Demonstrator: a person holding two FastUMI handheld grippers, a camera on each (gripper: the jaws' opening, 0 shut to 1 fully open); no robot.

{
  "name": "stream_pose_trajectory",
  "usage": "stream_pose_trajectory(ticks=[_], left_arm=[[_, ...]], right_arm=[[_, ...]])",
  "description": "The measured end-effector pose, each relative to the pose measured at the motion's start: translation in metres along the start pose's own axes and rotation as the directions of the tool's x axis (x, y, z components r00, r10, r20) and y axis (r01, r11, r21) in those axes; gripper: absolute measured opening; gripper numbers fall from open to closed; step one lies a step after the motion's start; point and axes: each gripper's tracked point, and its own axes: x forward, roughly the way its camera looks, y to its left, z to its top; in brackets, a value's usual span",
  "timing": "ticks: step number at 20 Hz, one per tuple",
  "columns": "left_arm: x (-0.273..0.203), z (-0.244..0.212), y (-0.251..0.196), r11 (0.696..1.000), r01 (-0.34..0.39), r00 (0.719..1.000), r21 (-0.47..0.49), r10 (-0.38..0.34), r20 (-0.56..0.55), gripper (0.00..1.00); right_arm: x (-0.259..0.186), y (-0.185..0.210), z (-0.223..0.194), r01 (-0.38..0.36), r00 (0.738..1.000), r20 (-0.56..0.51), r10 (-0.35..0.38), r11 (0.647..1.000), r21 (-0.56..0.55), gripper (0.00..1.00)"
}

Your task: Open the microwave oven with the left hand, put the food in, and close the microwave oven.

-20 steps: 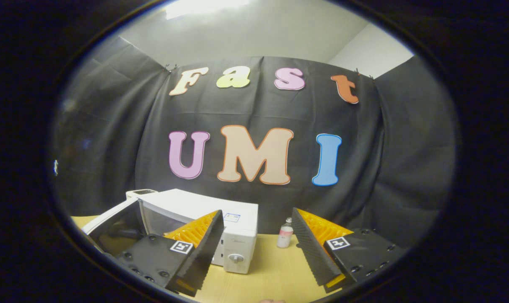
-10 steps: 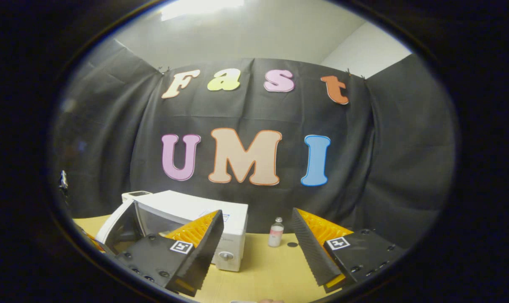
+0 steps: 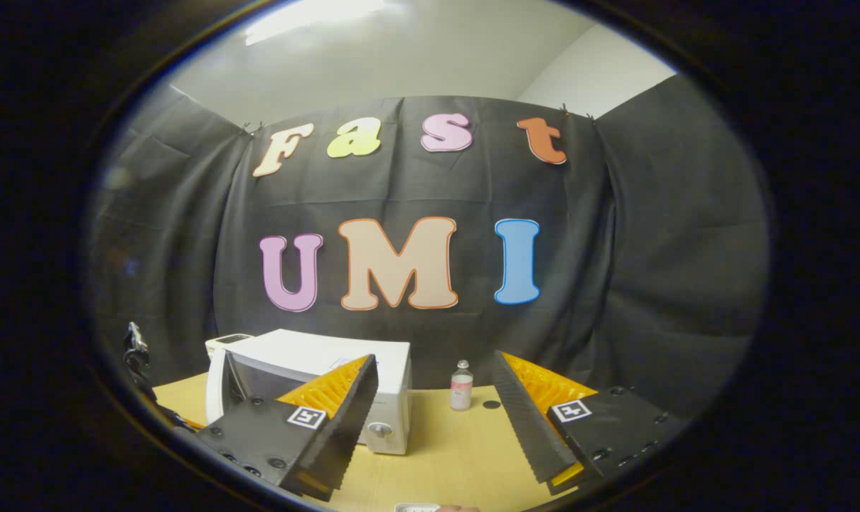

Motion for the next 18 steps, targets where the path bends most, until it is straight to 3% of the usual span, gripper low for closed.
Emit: stream_pose_trajectory(ticks=[3,4,5,6,7,9,10,11,12,18], left_arm=[[0.012,0.010,-0.012,0.999,0.028,1.000,0.034,-0.028,0.008,0.01],[0.017,0.013,-0.015,0.998,0.035,0.999,0.045,-0.036,0.009,0.01],[0.020,0.014,-0.017,0.998,0.038,0.999,0.057,-0.038,0.006,0.01],[0.025,0.016,-0.018,0.997,0.035,0.999,0.067,-0.035,0.000,0.01],[0.030,0.017,-0.020,0.996,0.036,0.999,0.076,-0.036,-0.004,0.01],[0.040,0.022,-0.025,0.995,0.048,0.999,0.085,-0.048,0.004,0.01],[0.044,0.024,-0.027,0.995,0.050,0.999,0.092,-0.050,0.004,0.01],[0.049,0.028,-0.029,0.994,0.048,0.999,0.098,-0.049,0.007,0.01],[0.054,0.032,-0.030,0.993,0.047,0.999,0.104,-0.049,0.009,0.01],[0.085,0.050,-0.037,0.994,0.045,0.999,0.095,-0.047,0.020,0.01]], right_arm=[[-0.007,-0.009,0.006,0.013,1.000,0.017,-0.013,1.000,-0.017,0.89],[-0.010,-0.010,0.009,0.015,1.000,0.021,-0.015,1.000,-0.015,0.99],[-0.010,-0.013,0.010,0.019,1.000,0.024,-0.019,1.000,-0.012,0.89],[-0.011,-0.016,0.011,0.023,1.000,0.020,-0.023,1.000,-0.002,0.89],[-0.013,-0.018,0.012,0.024,1.000,0.019,-0.024,1.000,0.012,0.98],[-0.013,-0.022,0.017,0.026,0.999,0.021,-0.027,0.999,0.030,0.98],[-0.014,-0.024,0.019,0.025,0.999,0.021,-0.026,0.999,0.036,0.89],[-0.015,-0.025,0.019,0.023,1.000,0.020,-0.023,0.999,0.037,0.89],[-0.016,-0.026,0.020,0.020,1.000,0.020,-0.021,0.999,0.028,0.98],[-0.026,-0.027,0.013,0.000,1.000,-0.002,0.000,0.999,-0.037,0.98]])
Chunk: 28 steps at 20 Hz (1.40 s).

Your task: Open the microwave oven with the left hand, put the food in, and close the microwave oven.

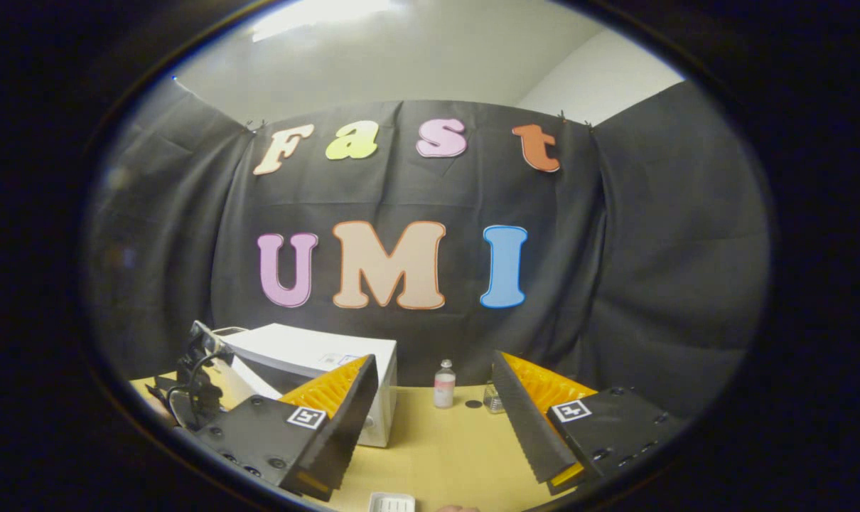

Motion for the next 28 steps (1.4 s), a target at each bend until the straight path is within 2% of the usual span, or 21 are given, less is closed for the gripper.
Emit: stream_pose_trajectory(ticks=[4,5,6,8,9,12,13,14,17,18,20,21,22,28], left_arm=[[0.020,0.008,0.001,1.000,-0.006,1.000,0.008,0.006,-0.007,0.01],[0.025,0.013,0.002,1.000,-0.008,1.000,0.015,0.008,-0.001,0.01],[0.029,0.016,0.005,1.000,-0.014,1.000,0.020,0.014,0.003,0.01],[0.037,0.021,0.009,0.999,-0.033,0.999,0.016,0.033,0.003,0.01],[0.041,0.025,0.008,0.999,-0.034,0.999,0.007,0.034,0.005,0.01],[0.052,0.037,0.008,0.999,-0.035,0.999,0.000,0.035,0.018,0.01],[0.055,0.039,0.007,0.999,-0.037,0.999,-0.001,0.037,0.019,0.01],[0.059,0.042,0.007,0.999,-0.037,0.999,-0.002,0.037,0.023,0.01],[0.066,0.047,0.000,1.000,-0.027,0.999,-0.010,0.027,0.026,0.01],[0.067,0.049,-0.001,1.000,-0.024,0.999,-0.006,0.024,0.028,0.01],[0.070,0.053,0.001,0.999,-0.030,0.999,0.011,0.030,0.033,0.01],[0.072,0.052,-0.002,1.000,-0.020,1.000,-0.005,0.020,0.024,0.01],[0.074,0.051,-0.004,0.999,-0.013,1.000,-0.034,0.014,0.017,0.01],[0.078,0.053,-0.006,0.994,-0.019,1.000,-0.108,0.020,0.010,0.00]], right_arm=[[-0.001,0.000,0.000,-0.010,1.000,-0.001,0.010,0.999,-0.037,0.98],[0.000,-0.002,0.001,-0.007,1.000,0.003,0.007,0.999,-0.039,0.94],[-0.001,-0.002,0.002,-0.005,1.000,0.003,0.005,0.999,-0.036,0.98],[-0.001,-0.002,-0.001,-0.006,1.000,-0.005,0.006,0.999,-0.043,0.98],[0.000,-0.005,-0.002,-0.002,1.000,-0.009,0.002,0.998,-0.057,0.89],[0.000,-0.012,0.005,0.015,1.000,0.000,-0.015,0.998,-0.064,0.89],[0.000,-0.014,0.005,0.020,1.000,0.001,-0.020,0.998,-0.057,0.98],[0.001,-0.014,0.005,0.021,1.000,-0.002,-0.021,0.999,-0.050,0.89],[0.003,-0.013,0.003,0.019,1.000,-0.006,-0.019,0.998,-0.052,0.89],[0.003,-0.012,0.001,0.019,1.000,-0.010,-0.019,0.998,-0.058,0.98],[0.003,-0.011,0.000,0.020,1.000,-0.013,-0.021,0.997,-0.068,0.98],[0.003,-0.010,-0.001,0.018,1.000,-0.014,-0.019,0.997,-0.071,0.98],[0.004,-0.010,-0.001,0.018,1.000,-0.013,-0.019,0.997,-0.072,0.89],[0.012,-0.012,0.000,0.025,1.000,-0.009,-0.025,0.999,-0.040,0.89]])
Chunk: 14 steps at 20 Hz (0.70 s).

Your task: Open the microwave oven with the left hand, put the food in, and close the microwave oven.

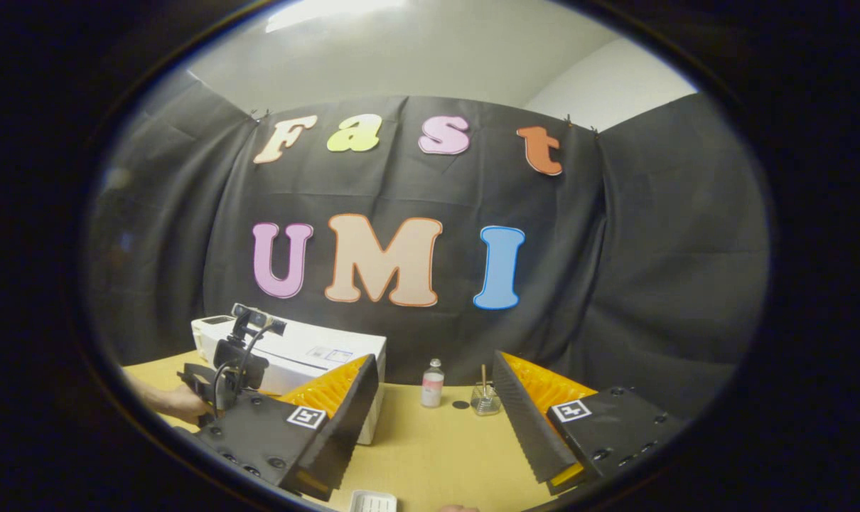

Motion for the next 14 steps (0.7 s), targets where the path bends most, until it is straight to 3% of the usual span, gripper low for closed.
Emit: stream_pose_trajectory(ticks=[3,14], left_arm=[[0.002,0.000,0.001,0.999,0.006,1.000,-0.046,-0.006,0.006,0.01],[-0.003,0.009,0.009,0.999,-0.028,0.999,-0.015,0.029,0.030,0.01]], right_arm=[[0.003,-0.002,0.000,-0.001,1.000,0.000,0.001,1.000,0.005,0.89],[0.007,0.004,-0.001,-0.009,1.000,-0.005,0.009,1.000,0.003,0.89]])
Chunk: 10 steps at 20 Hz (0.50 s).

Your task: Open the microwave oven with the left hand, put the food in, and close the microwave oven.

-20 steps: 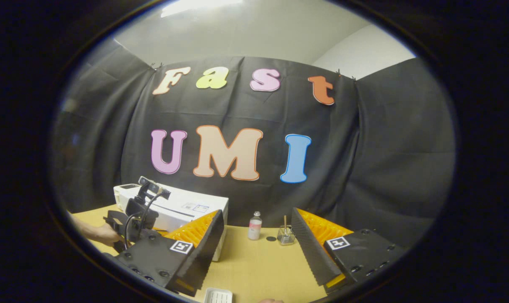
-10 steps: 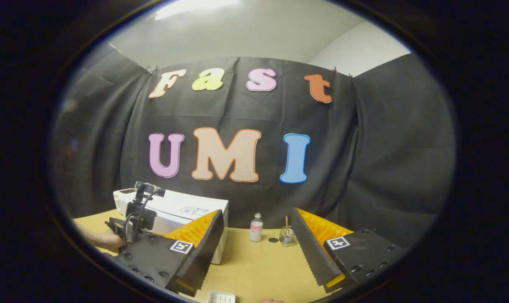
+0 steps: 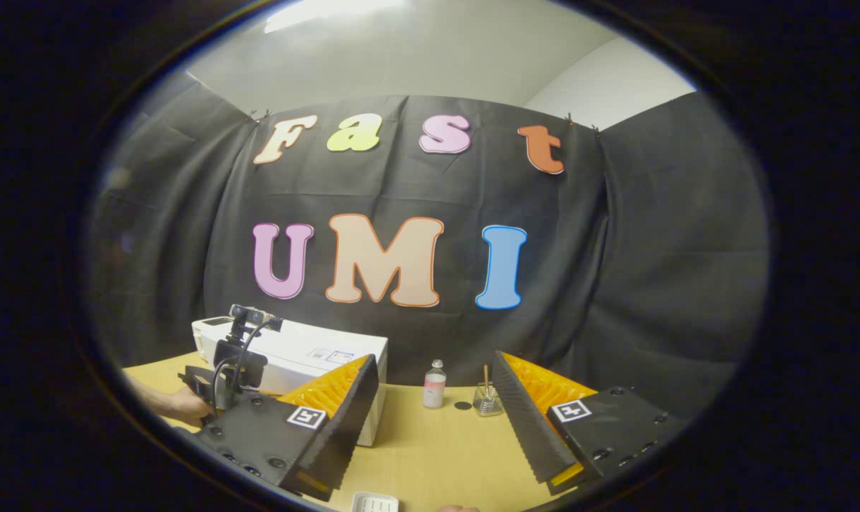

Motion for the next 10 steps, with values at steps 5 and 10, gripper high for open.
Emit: stream_pose_trajectory(ticks=[5,10], left_arm=[[-0.056,0.041,0.001,0.999,0.008,0.990,0.035,-0.013,0.141,0.01],[-0.138,0.090,-0.009,0.999,0.027,0.959,0.020,-0.032,0.281,0.01]], right_arm=[[0.005,0.007,0.001,-0.020,1.000,0.008,0.020,1.000,0.021,0.89],[0.011,0.026,0.002,-0.065,0.998,0.012,0.064,0.997,0.038,0.89]])
